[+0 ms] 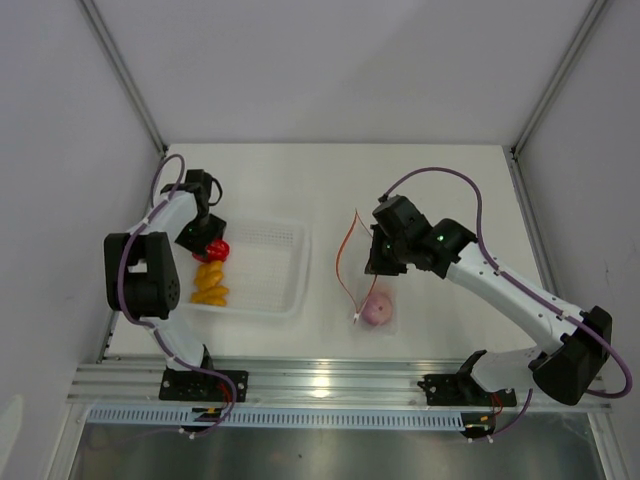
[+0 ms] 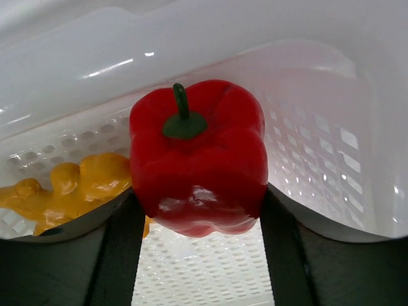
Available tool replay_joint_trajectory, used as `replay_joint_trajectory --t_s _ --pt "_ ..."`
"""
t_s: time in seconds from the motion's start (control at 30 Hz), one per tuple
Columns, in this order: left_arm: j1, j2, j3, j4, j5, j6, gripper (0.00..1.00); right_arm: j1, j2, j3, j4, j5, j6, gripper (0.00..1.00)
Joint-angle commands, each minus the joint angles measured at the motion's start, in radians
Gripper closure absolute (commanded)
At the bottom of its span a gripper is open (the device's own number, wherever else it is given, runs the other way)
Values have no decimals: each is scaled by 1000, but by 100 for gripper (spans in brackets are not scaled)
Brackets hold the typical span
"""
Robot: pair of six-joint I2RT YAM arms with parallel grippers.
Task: Place the food in the zip-top bag and seal the zipper
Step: Pick up the fake vegetable from the bin, then place the fake vegetable in the zipper food storage bag.
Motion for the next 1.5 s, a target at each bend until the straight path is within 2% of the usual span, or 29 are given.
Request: replay_joint_trajectory --t_s 0.0,0.03,0.1,0.13,0.23,0.4,0.47,0.6,0.7,0.77,0.8,0.87,0.9,0.93,1.1,1.23,1.3,1.47 --pt "-6 -46 -49 57 38 23 39 -3 -28 -6 -2 13 14 100" --pt "-8 -54 -51 66 44 28 48 -5 -28 -7 -1 13 16 100" --pt "-14 -73 -57 69 64 41 53 -3 -29 -12 2 16 20 100" --pt "-22 -84 -60 72 75 46 64 -5 -28 -13 1 19 25 100" --pt "-62 -155 -83 90 119 68 80 -3 -19 -7 4 20 28 100" --pt "-131 -325 -120 123 170 103 81 -5 -9 8 -2 7 42 100" --pt "-155 -423 -124 129 208 117 85 -5 -6 19 -8 5 37 100" --pt "-273 -596 -135 179 230 161 84 -3 -3 16 -28 43 42 100" --pt "-307 -719 -156 198 271 186 82 -6 -32 -21 4 31 59 100" --pt "-316 -777 -182 268 351 221 81 -6 -34 -18 2 36 59 100" --pt "-322 -837 -233 303 453 233 79 -6 -34 -13 -7 43 63 100" --pt "-327 -896 -283 464 587 250 78 -6 -40 -16 7 37 71 100" --pt "-336 -947 -361 530 727 252 78 -8 -42 -23 16 20 76 100" --pt "-347 -966 -386 669 788 252 81 -8 -42 -27 27 13 77 100" --pt "-479 -944 -429 854 986 261 82 15 -26 -4 15 26 86 100" --pt "-574 -896 -465 1064 1049 236 82 23 -34 -6 9 22 90 100" --pt "-624 -870 -445 1066 1051 258 82 23 -40 -9 1 31 94 100" --pt "-698 -795 -397 950 950 319 83 23 -54 -24 21 16 103 100"
